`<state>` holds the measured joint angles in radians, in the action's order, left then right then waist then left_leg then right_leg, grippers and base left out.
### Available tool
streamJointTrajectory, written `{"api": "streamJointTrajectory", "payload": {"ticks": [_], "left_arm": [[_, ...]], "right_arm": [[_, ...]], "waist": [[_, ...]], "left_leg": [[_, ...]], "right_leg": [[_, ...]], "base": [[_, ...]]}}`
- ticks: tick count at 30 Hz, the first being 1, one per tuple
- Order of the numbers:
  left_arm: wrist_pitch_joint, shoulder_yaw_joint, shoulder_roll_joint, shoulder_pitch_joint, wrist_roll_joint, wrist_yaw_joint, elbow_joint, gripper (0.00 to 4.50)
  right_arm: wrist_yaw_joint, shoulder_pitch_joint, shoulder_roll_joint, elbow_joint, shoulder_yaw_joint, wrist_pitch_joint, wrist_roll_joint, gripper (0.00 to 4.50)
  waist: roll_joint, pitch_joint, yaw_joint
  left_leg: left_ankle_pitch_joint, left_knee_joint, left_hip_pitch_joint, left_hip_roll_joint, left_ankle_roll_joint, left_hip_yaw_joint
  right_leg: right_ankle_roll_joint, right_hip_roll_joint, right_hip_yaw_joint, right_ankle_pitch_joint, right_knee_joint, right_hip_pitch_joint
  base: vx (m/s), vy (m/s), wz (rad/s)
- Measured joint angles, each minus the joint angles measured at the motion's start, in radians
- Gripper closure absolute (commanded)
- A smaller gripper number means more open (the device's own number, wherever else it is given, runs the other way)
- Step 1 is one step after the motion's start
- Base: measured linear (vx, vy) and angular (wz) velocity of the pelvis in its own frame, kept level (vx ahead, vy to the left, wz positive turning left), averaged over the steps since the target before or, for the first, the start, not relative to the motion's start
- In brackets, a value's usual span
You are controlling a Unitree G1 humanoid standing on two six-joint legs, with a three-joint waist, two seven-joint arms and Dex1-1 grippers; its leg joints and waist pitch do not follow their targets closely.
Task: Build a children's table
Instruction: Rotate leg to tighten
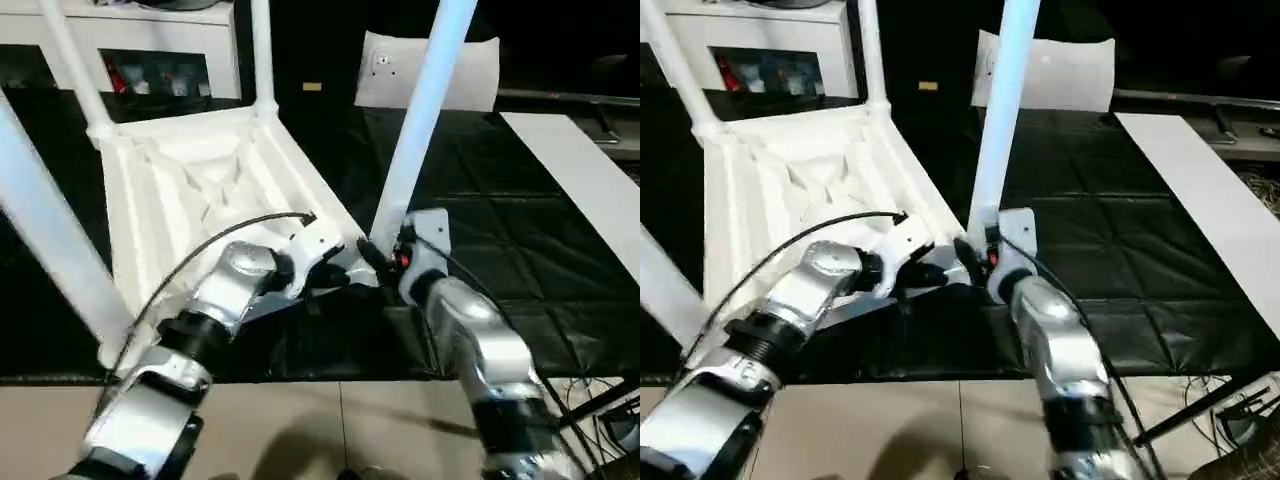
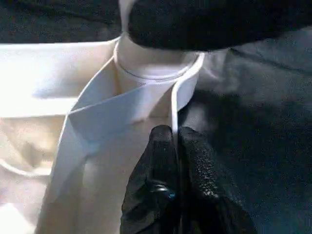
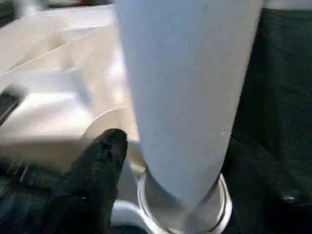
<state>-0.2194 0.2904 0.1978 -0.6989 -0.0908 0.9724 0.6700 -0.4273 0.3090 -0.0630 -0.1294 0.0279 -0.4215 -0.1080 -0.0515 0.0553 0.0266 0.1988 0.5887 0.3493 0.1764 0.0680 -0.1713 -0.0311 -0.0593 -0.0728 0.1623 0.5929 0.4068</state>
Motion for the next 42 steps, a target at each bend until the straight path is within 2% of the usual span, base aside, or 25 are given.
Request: {"api": "streamJointTrajectory", "payload": {"ticks": [5,6,7,9,12,17,20,23,24,27,42], "left_arm": [[0.118,0.021,0.075,0.019,0.018,0.150,0.001,4.50],[0.139,0.021,0.085,0.021,0.019,0.177,0.004,4.50],[0.162,0.024,0.095,0.021,0.020,0.210,0.007,4.50],[0.199,0.034,0.113,0.021,0.029,0.276,0.016,4.50],[0.241,0.041,0.146,0.017,0.043,0.366,0.033,4.50],[0.300,0.074,0.168,-0.014,0.049,0.485,0.070,4.50],[0.323,0.082,0.168,-0.015,0.050,0.533,0.075,4.50],[0.343,0.100,0.169,-0.021,0.058,0.570,0.084,4.50],[0.353,0.109,0.168,-0.025,0.060,0.579,0.090,4.50],[0.377,0.134,0.168,-0.039,0.066,0.593,0.102,4.50],[0.402,0.167,0.174,-0.060,0.089,0.600,0.132,4.50]], "right_arm": [[-0.196,-0.027,-0.108,0.026,0.025,0.021,-0.055,0.80],[-0.233,-0.030,-0.125,0.030,0.033,0.023,-0.059,0.80],[-0.279,-0.031,-0.150,0.034,0.052,0.031,-0.061,0.58],[-0.371,-0.031,-0.212,0.035,0.080,0.047,-0.070,0.43],[-0.484,-0.032,-0.278,0.033,0.080,0.063,-0.096,0.36],[-0.699,-0.025,-0.374,0.007,0.128,0.088,-0.133,0.36],[-0.767,-0.019,-0.382,0.001,0.141,0.088,-0.149,0.69],[-0.815,0.002,-0.388,-0.010,0.146,0.086,-0.174,0.82],[-0.831,0.011,-0.393,-0.013,0.146,0.086,-0.181,1.06],[-0.876,0.024,-0.402,-0.029,0.154,0.086,-0.202,1.20],[-0.929,0.039,-0.401,-0.047,0.175,0.078,-0.215,2.35]], "waist": [[0.000,0.001,0.013],[0.000,0.001,0.018],[0.000,0.001,0.026],[-0.001,0.001,0.035],[-0.002,0.001,0.042],[-0.004,0.002,0.057],[-0.004,0.002,0.067],[-0.004,0.002,0.070],[-0.004,0.002,0.072],[-0.006,0.001,0.079],[-0.006,0.001,0.079]], "left_leg": [[0.000,0.000,0.000,0.000,0.000,0.000],[0.000,0.001,0.000,0.000,0.000,0.000],[0.000,0.002,0.000,0.001,0.000,0.000],[0.000,0.003,0.001,0.000,-0.001,0.000],[0.001,0.004,0.001,0.000,-0.002,-0.001],[0.001,0.005,0.001,0.000,-0.002,-0.001],[0.001,0.005,0.001,0.000,-0.002,-0.001],[0.001,0.006,0.001,0.000,-0.002,-0.001],[0.000,0.006,0.001,0.000,-0.002,-0.001],[0.000,0.007,0.001,0.001,-0.002,-0.001],[0.000,0.007,0.001,0.002,-0.001,-0.001]], "right_leg": [[0.000,0.000,0.000,0.000,0.000,0.000],[0.000,-0.001,-0.001,0.000,0.000,0.001],[0.000,-0.001,-0.001,0.000,0.000,0.002],[0.000,-0.002,-0.001,0.000,0.000,0.001],[0.000,-0.002,-0.001,0.000,0.000,0.001],[0.000,-0.002,-0.001,0.000,0.001,0.001],[-0.001,-0.002,-0.001,0.000,0.001,0.001],[-0.005,-0.003,-0.001,-0.003,0.001,0.001],[-0.005,-0.003,-0.001,-0.003,0.001,0.001],[-0.005,-0.002,-0.002,-0.003,0.002,0.001],[0.000,-0.002,-0.002,0.000,0.002,0.001]], "base": [[0.000,0.000,0.00],[0.000,0.000,0.00],[0.000,0.000,0.00],[0.000,0.000,0.00],[0.000,0.000,0.00],[0.000,0.000,0.00],[0.000,0.000,0.00],[0.000,0.000,0.00],[0.000,0.000,0.00],[0.000,0.000,0.00],[0.000,0.000,0.00]]}}
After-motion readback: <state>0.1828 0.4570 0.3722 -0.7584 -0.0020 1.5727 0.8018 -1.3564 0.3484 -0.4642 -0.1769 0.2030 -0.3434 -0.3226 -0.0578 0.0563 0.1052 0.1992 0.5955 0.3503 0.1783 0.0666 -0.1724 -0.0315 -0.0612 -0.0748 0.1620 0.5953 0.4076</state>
